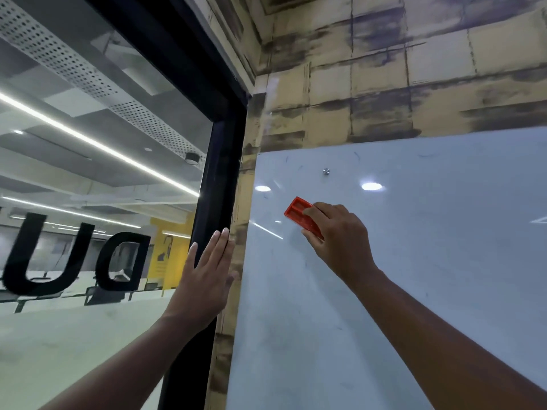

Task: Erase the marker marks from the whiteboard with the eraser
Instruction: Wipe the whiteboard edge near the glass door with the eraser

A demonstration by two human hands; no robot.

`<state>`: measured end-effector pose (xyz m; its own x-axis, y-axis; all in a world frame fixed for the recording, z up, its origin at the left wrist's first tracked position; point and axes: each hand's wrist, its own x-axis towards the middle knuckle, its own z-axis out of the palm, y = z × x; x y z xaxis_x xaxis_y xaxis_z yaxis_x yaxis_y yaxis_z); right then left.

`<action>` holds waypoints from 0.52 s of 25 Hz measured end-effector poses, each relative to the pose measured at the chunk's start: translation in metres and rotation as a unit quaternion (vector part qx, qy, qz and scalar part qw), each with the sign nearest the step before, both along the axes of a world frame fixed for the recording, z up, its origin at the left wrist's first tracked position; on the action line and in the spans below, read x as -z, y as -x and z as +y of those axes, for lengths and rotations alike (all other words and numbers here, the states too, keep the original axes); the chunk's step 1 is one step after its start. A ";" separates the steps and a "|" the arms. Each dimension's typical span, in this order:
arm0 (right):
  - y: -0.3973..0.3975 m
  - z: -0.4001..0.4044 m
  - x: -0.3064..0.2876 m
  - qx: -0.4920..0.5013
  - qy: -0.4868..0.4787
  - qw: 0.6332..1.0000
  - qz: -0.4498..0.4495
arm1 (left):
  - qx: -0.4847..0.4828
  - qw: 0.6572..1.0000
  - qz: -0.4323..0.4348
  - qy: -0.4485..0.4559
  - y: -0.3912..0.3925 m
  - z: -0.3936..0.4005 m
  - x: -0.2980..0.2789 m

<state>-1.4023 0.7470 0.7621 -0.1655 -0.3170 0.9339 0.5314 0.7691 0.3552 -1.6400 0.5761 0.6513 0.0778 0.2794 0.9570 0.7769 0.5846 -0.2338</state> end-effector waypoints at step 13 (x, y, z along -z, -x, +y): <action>0.093 0.030 -0.062 0.068 -0.079 0.994 -0.031 | 0.170 0.984 -0.041 -0.011 0.099 0.122 -0.088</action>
<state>-1.4951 0.7772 0.8237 -0.2726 -0.4288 0.8613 0.6001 0.6240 0.5005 -1.7394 0.6984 0.7396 0.0846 0.2295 0.9696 0.9446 0.2914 -0.1514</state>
